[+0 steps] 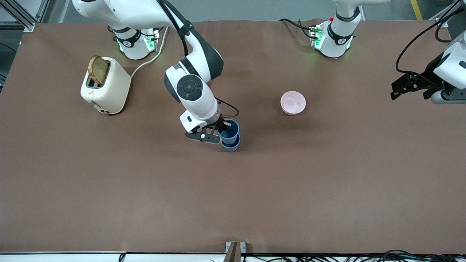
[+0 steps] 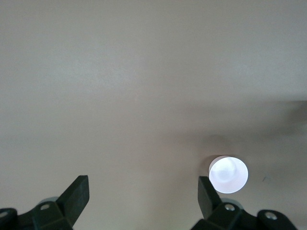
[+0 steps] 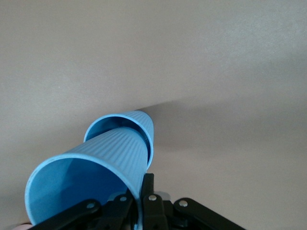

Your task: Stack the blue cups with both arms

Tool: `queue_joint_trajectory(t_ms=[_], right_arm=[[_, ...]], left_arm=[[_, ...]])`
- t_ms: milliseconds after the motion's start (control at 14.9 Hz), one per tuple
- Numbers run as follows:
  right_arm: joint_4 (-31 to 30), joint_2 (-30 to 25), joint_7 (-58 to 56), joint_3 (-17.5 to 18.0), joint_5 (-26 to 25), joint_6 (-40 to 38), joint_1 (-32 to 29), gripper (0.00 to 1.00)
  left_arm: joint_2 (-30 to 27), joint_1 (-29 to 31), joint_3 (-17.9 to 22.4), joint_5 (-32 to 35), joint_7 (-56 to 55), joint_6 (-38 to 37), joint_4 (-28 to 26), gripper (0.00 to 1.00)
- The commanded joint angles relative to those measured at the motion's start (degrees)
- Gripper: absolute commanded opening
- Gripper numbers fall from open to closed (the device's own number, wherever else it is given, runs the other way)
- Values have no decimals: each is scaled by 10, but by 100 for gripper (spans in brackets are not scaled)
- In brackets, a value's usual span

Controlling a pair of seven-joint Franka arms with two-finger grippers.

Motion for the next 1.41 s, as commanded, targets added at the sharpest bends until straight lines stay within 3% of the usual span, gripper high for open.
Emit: queue_joint_trajectory(t_ms=[0, 201, 269, 403, 470, 537, 940, 1142, 1343], right_arm=[[-4, 0, 3, 0, 8, 10, 3, 19], [-3, 7, 4, 1, 10, 39, 3, 27], [-4, 8, 4, 1, 10, 36, 5, 39], [-6, 8, 2, 1, 9, 33, 3, 73], [-6, 1, 0, 1, 9, 31, -1, 84], [-5, -13, 0, -1, 8, 18, -2, 89], [-4, -141, -29, -26, -71, -39, -90, 100], [-5, -198, -119, -27, -72, -77, -155, 100], [-4, -258, -232, -26, -72, -176, -234, 100]], left_arm=[[-1, 7, -3, -11, 2, 5, -1, 100], [-1, 7, -3, -11, 2, 5, -1, 100], [-1, 7, -3, -11, 6, 4, -1, 100], [-1, 7, -3, -11, 6, 3, -1, 100], [-1, 7, -3, -11, 6, 3, -1, 100], [-1, 7, -3, -11, 6, 3, -1, 100], [-1, 7, -3, -11, 6, 1, -2, 100], [-2, 8, -2, -12, 8, -3, -2, 100], [-1, 8, -1, -11, 8, -2, -2, 100]])
